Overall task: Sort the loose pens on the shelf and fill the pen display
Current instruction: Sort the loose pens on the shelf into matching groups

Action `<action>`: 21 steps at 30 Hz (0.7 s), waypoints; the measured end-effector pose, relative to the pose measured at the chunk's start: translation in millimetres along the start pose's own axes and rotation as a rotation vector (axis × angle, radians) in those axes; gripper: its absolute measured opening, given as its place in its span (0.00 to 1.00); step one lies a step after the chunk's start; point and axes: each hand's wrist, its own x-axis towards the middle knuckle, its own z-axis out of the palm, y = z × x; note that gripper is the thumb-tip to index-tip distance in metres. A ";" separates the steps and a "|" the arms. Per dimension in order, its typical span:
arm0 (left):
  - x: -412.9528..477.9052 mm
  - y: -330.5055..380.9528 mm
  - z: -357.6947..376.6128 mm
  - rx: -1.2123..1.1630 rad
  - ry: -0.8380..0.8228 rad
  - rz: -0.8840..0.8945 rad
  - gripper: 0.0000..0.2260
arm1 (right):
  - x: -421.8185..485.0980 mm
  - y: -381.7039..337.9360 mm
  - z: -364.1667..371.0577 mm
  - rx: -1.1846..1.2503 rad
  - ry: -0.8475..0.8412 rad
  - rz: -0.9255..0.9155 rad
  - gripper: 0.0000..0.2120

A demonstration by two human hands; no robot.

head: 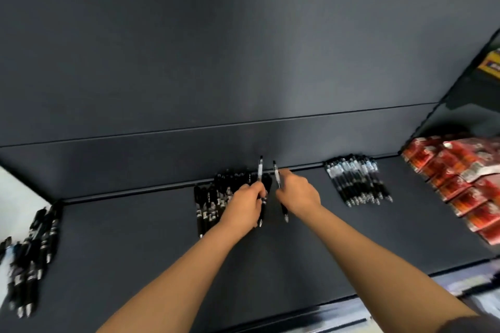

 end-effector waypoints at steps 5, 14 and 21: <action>16.4 18.0 17.2 -0.040 -0.102 0.017 0.09 | 8.0 38.9 -15.1 0.046 0.038 0.098 0.11; 67.3 64.9 60.8 0.052 -0.215 0.066 0.08 | 14.4 103.5 -50.2 0.060 0.113 0.280 0.06; 103.8 103.5 102.1 -0.053 -0.209 0.057 0.10 | 33.7 159.7 -79.1 0.005 0.116 0.311 0.12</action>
